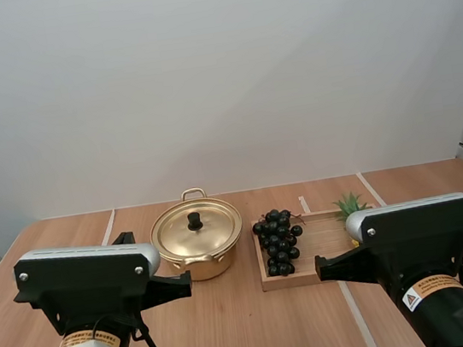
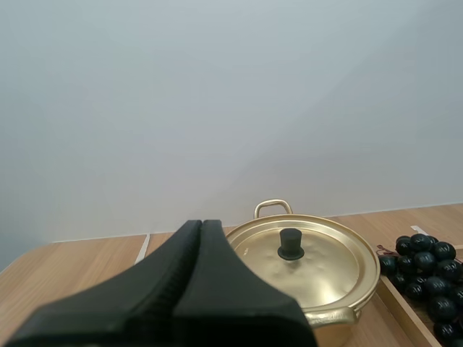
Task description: Open the pot, put the grape inside, and close it
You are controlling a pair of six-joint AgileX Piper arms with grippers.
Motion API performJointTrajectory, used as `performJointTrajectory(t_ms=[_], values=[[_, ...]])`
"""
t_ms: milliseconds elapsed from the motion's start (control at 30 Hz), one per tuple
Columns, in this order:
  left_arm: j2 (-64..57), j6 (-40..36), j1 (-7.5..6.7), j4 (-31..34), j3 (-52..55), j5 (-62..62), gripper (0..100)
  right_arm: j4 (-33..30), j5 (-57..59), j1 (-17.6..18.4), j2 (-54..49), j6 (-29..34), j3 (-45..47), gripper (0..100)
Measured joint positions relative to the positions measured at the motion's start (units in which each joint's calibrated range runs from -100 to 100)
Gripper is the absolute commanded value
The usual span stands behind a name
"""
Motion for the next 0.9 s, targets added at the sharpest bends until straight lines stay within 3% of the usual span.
performJointTrajectory(t_ms=[900], values=[[0.0, 0.0, 0.00, 0.0, 0.0, -2.5, 0, -0.4, -0.1, 0.0, 0.0, 0.0, 0.0, 0]])
